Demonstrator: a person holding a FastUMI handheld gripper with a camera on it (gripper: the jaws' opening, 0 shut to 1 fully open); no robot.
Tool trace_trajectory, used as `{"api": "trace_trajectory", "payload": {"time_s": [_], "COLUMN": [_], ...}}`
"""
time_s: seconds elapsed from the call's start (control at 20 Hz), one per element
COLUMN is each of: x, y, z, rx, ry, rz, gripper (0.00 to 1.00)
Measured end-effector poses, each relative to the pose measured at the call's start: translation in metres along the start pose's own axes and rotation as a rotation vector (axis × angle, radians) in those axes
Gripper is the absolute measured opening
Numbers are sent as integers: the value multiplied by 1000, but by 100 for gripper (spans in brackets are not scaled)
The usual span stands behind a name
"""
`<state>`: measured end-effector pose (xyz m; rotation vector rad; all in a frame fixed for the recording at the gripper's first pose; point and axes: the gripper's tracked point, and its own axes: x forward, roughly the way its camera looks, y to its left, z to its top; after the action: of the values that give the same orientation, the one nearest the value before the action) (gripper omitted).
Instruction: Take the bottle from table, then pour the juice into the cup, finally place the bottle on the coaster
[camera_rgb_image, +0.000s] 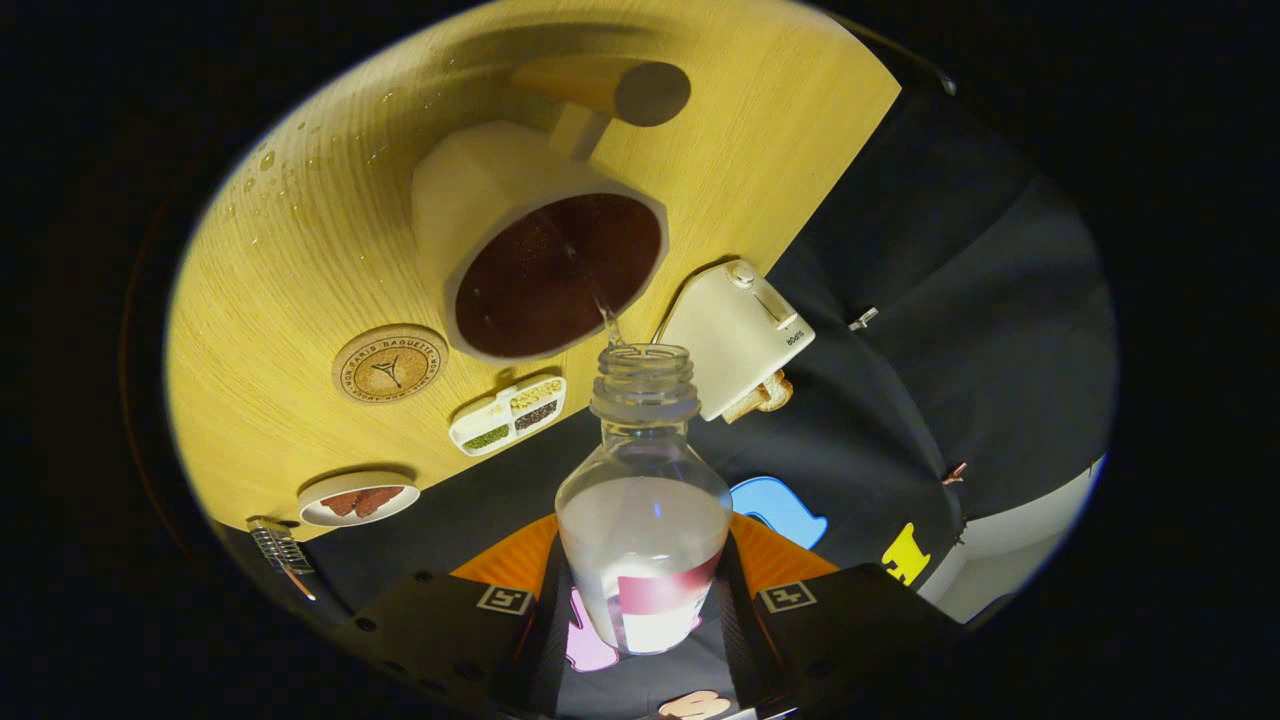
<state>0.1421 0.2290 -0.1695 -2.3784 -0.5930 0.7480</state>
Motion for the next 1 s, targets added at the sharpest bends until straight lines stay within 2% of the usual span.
{"api": "trace_trajectory", "payload": {"time_s": [1.0], "x": [-4], "y": [4], "z": [-5], "rx": [-16], "ry": [5], "rz": [4], "gripper": [67]}}
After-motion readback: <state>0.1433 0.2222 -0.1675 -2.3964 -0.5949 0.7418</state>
